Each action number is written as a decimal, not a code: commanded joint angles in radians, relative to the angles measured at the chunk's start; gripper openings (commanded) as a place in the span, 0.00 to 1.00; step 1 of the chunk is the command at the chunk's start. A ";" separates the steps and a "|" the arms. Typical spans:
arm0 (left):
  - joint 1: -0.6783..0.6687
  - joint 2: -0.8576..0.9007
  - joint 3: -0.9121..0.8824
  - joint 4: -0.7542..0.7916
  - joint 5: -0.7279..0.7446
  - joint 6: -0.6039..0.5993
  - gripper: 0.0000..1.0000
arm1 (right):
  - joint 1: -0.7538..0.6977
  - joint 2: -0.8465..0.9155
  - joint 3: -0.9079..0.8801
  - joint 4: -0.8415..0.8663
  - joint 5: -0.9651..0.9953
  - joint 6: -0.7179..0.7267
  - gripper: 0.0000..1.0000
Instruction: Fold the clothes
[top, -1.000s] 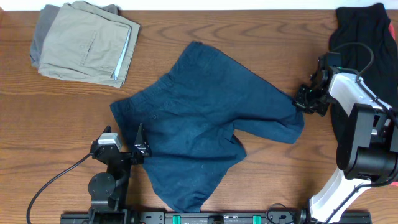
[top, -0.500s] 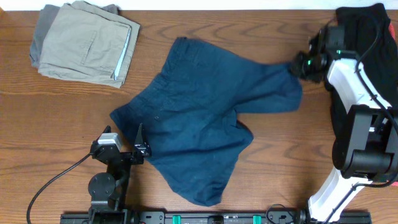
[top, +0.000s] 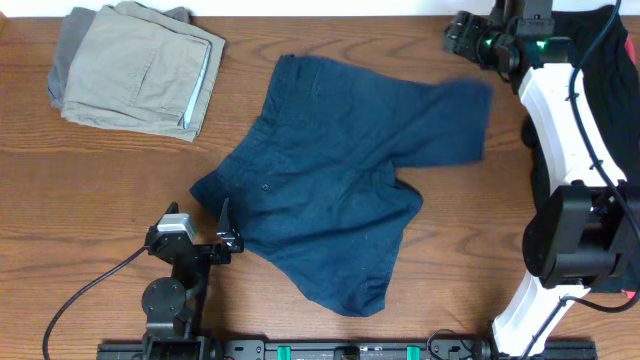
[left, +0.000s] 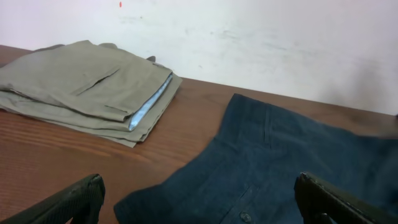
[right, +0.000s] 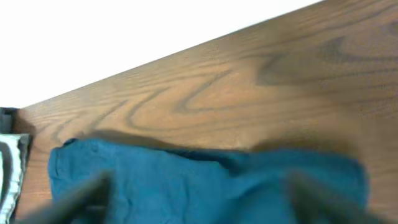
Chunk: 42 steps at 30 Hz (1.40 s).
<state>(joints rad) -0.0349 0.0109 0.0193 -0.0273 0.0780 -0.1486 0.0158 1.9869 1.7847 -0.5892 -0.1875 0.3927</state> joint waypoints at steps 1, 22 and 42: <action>-0.004 -0.007 -0.015 -0.035 0.011 0.017 0.98 | 0.004 -0.005 0.017 -0.041 0.026 -0.007 0.99; -0.004 -0.007 -0.015 -0.035 0.011 0.018 0.98 | 0.085 -0.037 0.017 -0.792 -0.085 -0.122 0.84; -0.004 -0.007 -0.015 -0.035 0.011 0.017 0.98 | 0.387 -0.197 -0.426 -0.785 0.060 0.039 0.81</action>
<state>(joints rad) -0.0349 0.0109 0.0193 -0.0273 0.0784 -0.1482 0.3737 1.7847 1.4357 -1.4090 -0.0456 0.4633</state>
